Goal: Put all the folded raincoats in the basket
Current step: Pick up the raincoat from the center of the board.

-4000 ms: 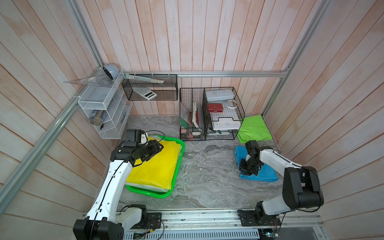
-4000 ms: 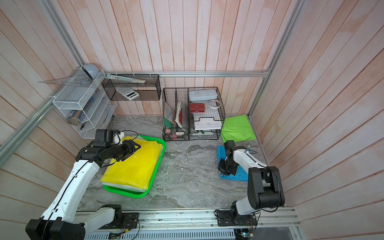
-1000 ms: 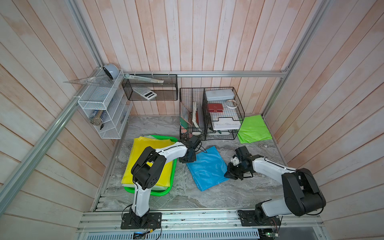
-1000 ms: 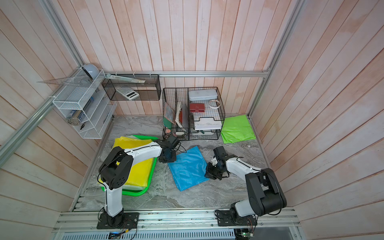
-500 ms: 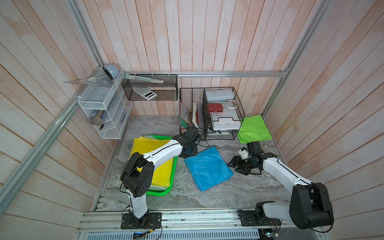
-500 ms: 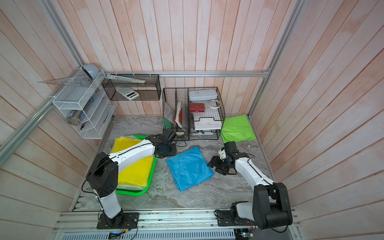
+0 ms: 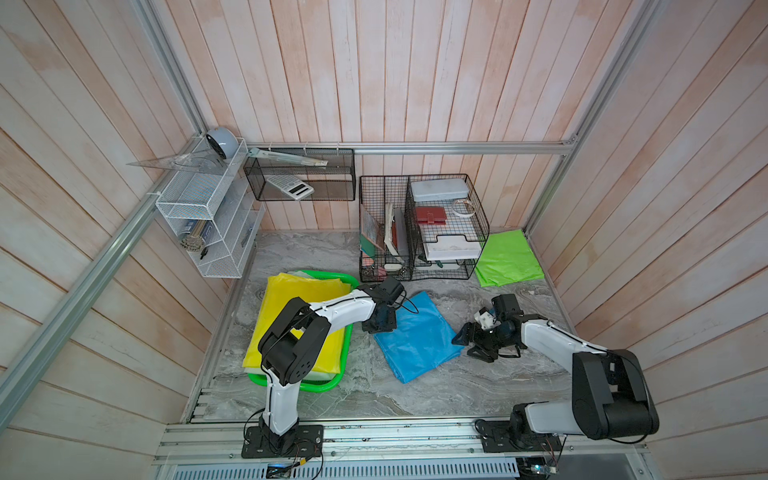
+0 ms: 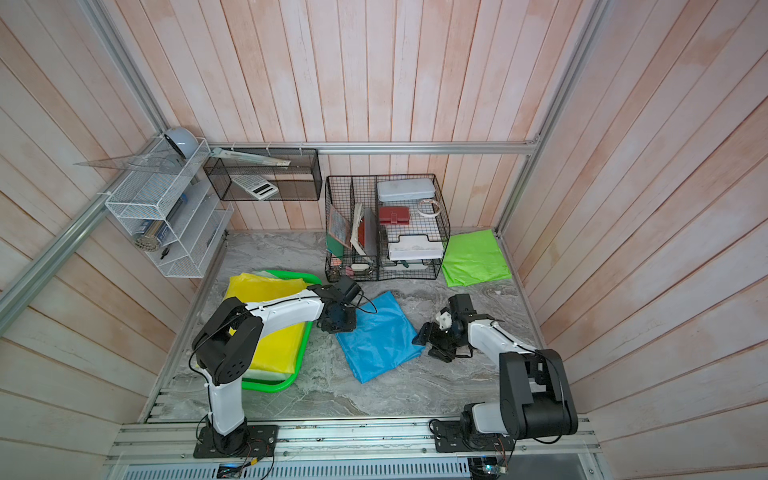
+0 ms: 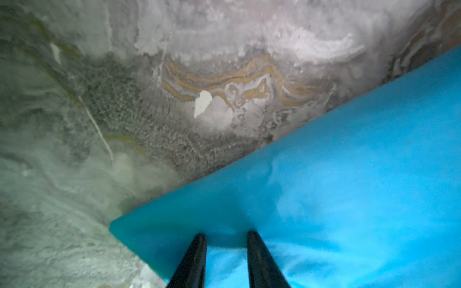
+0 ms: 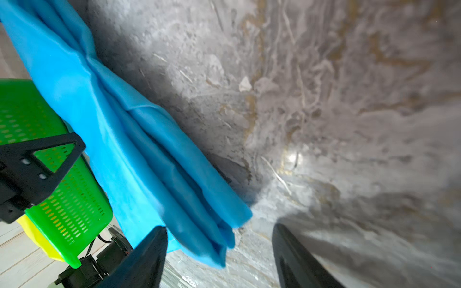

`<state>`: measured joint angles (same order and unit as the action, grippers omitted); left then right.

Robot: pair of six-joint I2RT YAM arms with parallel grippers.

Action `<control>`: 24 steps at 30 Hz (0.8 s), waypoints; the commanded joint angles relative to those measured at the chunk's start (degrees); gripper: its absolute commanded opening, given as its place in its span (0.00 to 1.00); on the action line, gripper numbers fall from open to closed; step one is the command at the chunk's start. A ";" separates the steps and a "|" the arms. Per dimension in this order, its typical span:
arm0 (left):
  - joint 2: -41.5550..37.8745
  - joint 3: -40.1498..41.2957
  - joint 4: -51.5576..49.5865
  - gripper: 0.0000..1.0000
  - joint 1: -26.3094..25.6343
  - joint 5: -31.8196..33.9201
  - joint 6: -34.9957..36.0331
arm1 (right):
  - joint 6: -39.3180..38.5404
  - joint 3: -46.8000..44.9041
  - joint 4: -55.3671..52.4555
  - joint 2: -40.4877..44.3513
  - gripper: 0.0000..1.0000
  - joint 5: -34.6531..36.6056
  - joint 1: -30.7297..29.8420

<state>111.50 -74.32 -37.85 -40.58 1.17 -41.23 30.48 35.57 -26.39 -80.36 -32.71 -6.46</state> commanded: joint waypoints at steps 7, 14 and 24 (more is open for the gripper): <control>1.95 1.09 -0.32 0.32 0.17 1.88 0.28 | 1.42 -1.28 7.00 -5.87 0.66 -0.17 0.28; 2.43 1.67 0.31 0.32 0.22 1.76 0.19 | 1.17 -2.14 7.91 -6.32 0.49 -2.13 0.22; 0.22 0.98 0.34 0.44 0.32 2.08 0.19 | 0.37 -2.44 7.66 -5.30 0.05 -2.05 0.36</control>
<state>111.63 -74.22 -36.14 -40.58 1.96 -41.43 31.62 33.76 -16.73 -85.62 -36.99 -6.31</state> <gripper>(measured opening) 0.429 0.071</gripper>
